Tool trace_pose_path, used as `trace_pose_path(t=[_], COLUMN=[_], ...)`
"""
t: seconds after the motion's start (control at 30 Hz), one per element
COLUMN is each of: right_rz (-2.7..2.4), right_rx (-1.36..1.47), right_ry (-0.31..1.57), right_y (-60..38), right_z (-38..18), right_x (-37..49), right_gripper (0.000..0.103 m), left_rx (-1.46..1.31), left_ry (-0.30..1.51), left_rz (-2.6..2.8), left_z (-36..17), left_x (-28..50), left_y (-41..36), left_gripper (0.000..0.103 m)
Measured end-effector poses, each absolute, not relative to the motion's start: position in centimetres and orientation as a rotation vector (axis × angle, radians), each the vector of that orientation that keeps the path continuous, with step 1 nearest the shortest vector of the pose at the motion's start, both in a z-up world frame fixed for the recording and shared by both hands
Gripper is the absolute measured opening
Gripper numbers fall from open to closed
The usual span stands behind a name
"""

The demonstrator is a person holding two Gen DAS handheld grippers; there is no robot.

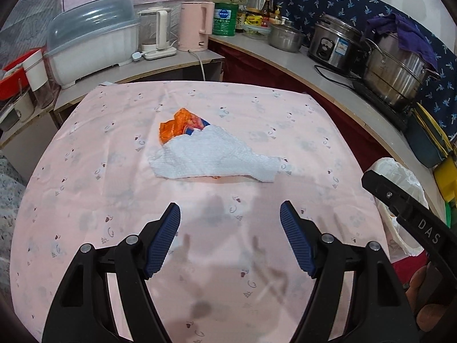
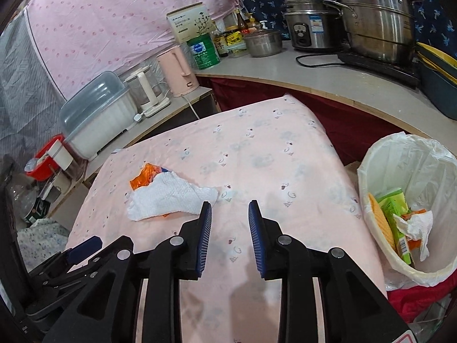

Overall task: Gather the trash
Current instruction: 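Move both open tools back over the orange bag and towel on the table, then grasp the orange printed bag with the left tool while the right tool grasps the paper towel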

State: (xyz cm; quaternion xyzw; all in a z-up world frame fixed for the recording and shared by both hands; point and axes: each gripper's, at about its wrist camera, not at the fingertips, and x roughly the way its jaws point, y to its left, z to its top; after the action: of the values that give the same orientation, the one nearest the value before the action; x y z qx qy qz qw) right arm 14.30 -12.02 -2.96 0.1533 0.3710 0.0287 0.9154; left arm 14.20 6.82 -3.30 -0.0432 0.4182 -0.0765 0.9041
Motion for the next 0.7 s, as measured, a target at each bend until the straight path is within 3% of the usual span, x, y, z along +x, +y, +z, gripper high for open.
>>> trace_pose_path(t=[0.13,0.7], right_rz=[0.088,0.184], right_rx=[0.298,0.218], right_ry=[0.784,0.892], right_y=[-10.0,-2.4], right_z=[-3.5,-7.8], right_x=[15.5,22.2], right_gripper=[0.028,0.048], left_rx=[-0.102,-0.131], left_ry=[0.870,0.900], left_rz=[-0.128,-0.026], left_z=[-3.7,-5.9], left_x=[14.9,20.8], left_y=[8.6,14.7], left_gripper=[0.069,0.072])
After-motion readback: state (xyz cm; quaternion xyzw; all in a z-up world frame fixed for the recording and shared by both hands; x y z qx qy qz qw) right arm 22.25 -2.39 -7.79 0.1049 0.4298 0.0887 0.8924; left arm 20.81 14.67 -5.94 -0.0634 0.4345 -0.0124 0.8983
